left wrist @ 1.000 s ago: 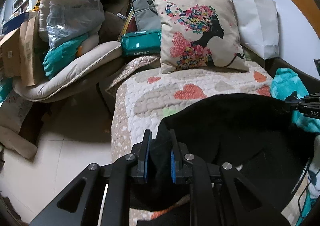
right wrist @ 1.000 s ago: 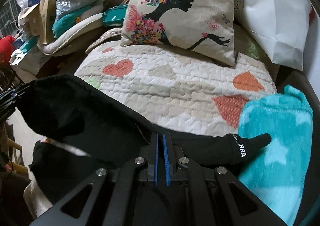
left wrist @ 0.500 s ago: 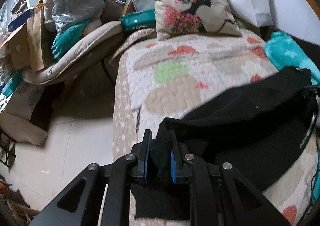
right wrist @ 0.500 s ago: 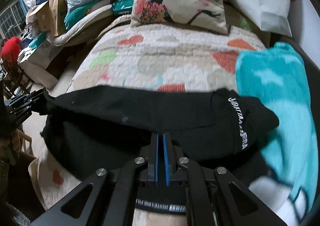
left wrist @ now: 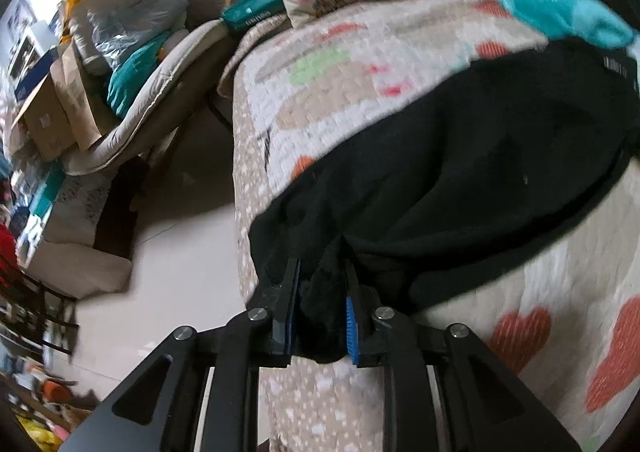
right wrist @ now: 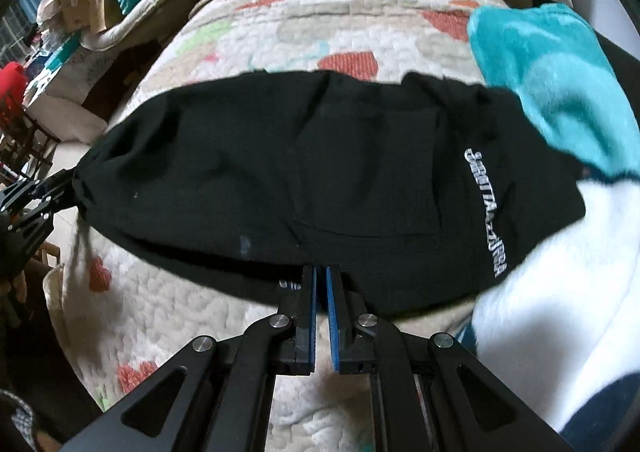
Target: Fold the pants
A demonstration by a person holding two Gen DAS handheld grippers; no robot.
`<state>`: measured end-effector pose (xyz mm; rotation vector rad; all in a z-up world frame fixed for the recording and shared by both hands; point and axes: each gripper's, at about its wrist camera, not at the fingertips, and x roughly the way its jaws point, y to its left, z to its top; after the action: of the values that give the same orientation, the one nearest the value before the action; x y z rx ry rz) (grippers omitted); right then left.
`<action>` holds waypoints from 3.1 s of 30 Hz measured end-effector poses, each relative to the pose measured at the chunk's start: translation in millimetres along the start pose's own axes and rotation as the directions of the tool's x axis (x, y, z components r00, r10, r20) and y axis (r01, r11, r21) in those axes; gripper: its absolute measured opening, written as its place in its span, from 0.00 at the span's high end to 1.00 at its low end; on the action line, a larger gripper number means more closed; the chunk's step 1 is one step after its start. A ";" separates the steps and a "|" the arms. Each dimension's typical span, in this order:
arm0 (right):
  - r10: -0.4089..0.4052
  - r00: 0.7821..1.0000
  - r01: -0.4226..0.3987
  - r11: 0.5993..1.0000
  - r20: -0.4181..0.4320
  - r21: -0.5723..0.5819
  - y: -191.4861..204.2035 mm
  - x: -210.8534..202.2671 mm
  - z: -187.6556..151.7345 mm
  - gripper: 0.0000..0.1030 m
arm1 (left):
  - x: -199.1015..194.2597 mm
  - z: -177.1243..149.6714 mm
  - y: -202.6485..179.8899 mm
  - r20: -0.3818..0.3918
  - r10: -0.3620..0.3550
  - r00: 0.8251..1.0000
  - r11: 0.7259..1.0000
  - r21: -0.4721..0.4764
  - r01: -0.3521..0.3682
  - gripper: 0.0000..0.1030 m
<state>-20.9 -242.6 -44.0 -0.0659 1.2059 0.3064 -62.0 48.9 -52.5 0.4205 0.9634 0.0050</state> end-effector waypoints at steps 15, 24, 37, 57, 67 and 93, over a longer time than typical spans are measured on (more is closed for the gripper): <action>0.028 0.999 -0.030 0.996 0.029 0.088 -10.7 -28.1 -13.7 0.58 | -49.6 -8.9 76.8 0.099 -0.116 0.988 0.929 -0.341 0.143 0.48; -0.002 0.991 0.000 1.000 0.131 0.010 8.3 -62.8 23.4 0.54 | -44.9 7.9 129.4 0.158 -0.085 0.984 0.785 -0.598 0.164 0.46; 0.276 0.961 -0.217 0.768 0.006 -0.602 244.7 29.6 84.2 0.55 | -17.1 -43.8 184.8 0.059 0.050 0.997 0.535 -0.845 0.023 0.46; 0.226 0.973 -0.218 0.866 -0.035 -0.450 286.3 117.3 174.4 0.96 | -0.9 -41.8 184.6 0.058 -0.070 0.996 0.486 -0.870 0.085 0.46; 0.234 0.968 -0.211 0.953 0.089 -0.217 192.7 65.3 161.8 0.61 | 10.9 -28.6 162.5 0.013 -0.080 0.997 0.562 -0.826 0.056 0.46; -0.194 0.963 0.155 0.967 0.188 0.204 -71.3 -14.5 98.5 0.60 | 32.9 -4.5 105.2 0.035 -0.154 0.987 0.739 -0.659 0.139 0.41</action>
<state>83.0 -292.8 -3.1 0.0229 1.0095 0.0411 -27.6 153.3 -44.1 -0.3215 0.9466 0.2058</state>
